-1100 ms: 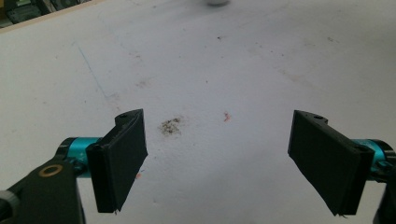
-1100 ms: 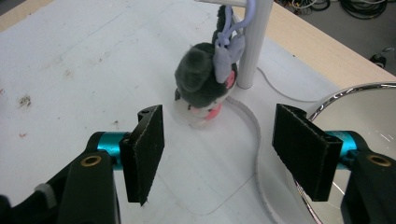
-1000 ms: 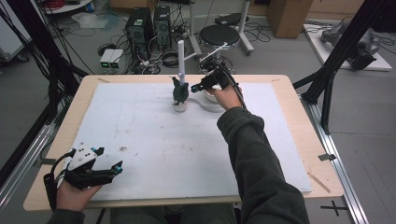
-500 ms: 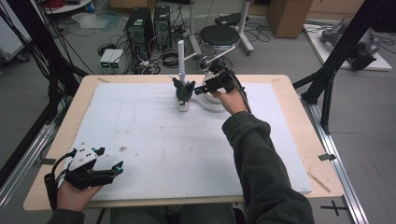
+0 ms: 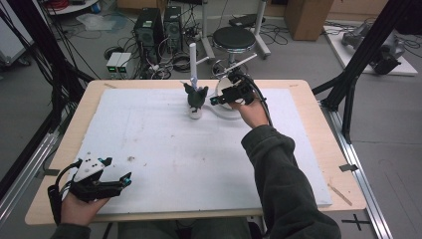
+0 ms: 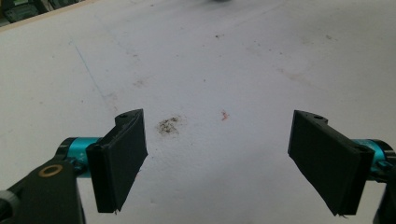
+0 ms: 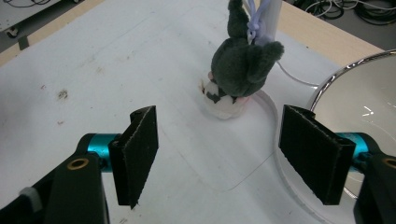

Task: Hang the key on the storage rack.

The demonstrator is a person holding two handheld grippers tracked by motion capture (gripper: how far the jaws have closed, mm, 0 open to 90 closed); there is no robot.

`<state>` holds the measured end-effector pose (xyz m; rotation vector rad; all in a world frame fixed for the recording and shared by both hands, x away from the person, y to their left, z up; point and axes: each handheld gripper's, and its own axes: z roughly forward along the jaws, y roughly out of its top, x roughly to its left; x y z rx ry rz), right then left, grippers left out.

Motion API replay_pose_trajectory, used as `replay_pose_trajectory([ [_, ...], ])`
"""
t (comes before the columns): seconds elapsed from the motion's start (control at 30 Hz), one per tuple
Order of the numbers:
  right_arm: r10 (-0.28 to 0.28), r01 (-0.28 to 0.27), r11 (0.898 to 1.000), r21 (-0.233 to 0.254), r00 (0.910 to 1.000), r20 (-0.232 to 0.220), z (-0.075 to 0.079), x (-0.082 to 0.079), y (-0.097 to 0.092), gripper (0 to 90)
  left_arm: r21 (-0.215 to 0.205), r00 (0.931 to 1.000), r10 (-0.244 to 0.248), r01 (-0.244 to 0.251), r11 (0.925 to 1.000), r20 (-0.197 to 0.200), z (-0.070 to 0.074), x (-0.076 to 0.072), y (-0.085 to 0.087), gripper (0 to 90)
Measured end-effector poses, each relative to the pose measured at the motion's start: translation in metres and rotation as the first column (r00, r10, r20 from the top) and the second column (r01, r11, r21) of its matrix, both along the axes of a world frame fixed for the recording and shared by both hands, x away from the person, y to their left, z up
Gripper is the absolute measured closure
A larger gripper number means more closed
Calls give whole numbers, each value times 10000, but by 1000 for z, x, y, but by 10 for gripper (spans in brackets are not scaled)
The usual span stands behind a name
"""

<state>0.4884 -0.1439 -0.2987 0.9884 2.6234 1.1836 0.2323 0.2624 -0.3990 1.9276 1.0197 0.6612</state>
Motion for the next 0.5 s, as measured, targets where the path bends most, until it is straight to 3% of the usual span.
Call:
replay_pose_trajectory([
  [0.13,56,-56,10000,-18,9999,-84,1,-5,0,263,46,10000,-3,3,10000,-13,0,0,1,197],
  [0.23,-44,36,9997,245,9994,332,-3,-11,-4,272,-1,10000,34,-34,10000,-14,0,-1,1,197],
  [0.3,-26,27,9999,155,10000,-30,-8,-12,-7,259,8,10000,42,-42,10000,-11,0,-1,2,197],
  [0.37,-125,122,9997,216,9998,130,-11,-15,-10,261,1,10000,47,-47,10000,-11,0,-1,1,197],
  [0.5,-194,194,9995,241,9998,12,-21,-19,-14,258,9,10000,36,-36,10000,-18,0,-1,2,197],
])
